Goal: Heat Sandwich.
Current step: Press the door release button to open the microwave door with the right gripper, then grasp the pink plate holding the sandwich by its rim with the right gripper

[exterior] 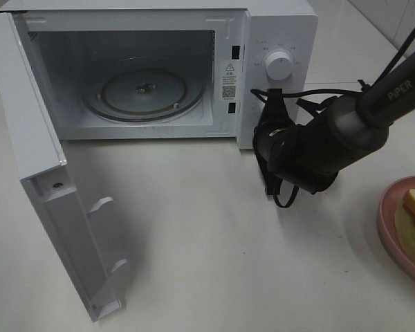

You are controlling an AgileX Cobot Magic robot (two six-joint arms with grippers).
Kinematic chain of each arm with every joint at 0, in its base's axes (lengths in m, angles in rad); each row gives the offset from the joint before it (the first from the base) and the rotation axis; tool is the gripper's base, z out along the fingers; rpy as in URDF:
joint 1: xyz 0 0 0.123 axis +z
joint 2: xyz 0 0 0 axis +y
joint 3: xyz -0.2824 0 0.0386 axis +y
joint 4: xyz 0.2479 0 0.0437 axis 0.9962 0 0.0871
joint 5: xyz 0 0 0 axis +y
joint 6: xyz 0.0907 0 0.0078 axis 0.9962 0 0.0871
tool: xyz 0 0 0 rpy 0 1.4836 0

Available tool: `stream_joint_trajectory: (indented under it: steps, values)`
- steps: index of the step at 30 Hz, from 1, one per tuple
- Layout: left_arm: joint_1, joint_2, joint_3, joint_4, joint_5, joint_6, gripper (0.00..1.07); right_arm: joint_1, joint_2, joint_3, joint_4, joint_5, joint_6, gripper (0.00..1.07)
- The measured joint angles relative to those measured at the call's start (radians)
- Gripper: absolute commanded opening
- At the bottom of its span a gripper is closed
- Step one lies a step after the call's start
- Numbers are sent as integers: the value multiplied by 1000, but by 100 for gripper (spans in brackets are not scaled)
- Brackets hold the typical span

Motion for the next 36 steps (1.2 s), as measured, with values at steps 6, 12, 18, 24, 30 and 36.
stream_joint_trajectory:
  steps: [6,12,18,24,30,36]
  values:
    - [0,0,0,0,0,0,100,-13,-14,6,-32,50,-58,0]
    - [0,0,0,0,0,0,100,-19,-50,27,-34,82,-154,0]
    - [0,0,0,0,0,0,100,-19,-111,73,-36,121,-254,0]
    - [0,0,0,0,0,0,100,-19,-141,97,-41,186,-328,0]
    - [0,0,0,0,0,0,100,-19,-218,160,-41,245,-439,0]
    - [0,0,0,0,0,0,100,-19,-325,199,-53,422,-685,0]
